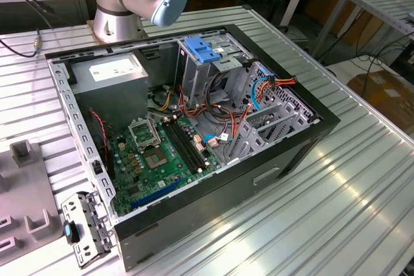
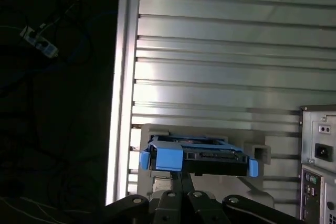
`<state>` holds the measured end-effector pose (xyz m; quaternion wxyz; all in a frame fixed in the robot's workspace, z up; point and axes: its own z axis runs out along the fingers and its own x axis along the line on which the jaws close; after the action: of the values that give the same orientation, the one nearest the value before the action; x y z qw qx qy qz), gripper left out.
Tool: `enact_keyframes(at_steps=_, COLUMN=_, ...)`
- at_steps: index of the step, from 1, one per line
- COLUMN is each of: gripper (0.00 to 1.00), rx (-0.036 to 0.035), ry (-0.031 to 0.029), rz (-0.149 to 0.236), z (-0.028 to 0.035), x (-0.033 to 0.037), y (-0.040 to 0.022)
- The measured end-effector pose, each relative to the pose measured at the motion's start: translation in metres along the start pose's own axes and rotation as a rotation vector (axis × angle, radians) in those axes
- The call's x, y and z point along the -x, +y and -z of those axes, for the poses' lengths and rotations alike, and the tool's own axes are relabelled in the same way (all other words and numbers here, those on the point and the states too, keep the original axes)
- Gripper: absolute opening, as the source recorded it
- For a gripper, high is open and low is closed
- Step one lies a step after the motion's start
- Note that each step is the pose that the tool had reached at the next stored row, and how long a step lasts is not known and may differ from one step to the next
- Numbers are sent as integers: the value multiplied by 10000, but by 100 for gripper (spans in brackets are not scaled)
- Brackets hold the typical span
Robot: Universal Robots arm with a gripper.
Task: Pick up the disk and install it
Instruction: 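Pick up the disk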
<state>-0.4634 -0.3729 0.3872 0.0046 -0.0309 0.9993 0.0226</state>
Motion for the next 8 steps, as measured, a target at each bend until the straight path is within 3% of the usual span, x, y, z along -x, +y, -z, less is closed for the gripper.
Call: enact_keyframes(at_steps=8, gripper=11, rx=9, ry=41, rz=914, z=0, x=0, y=0)
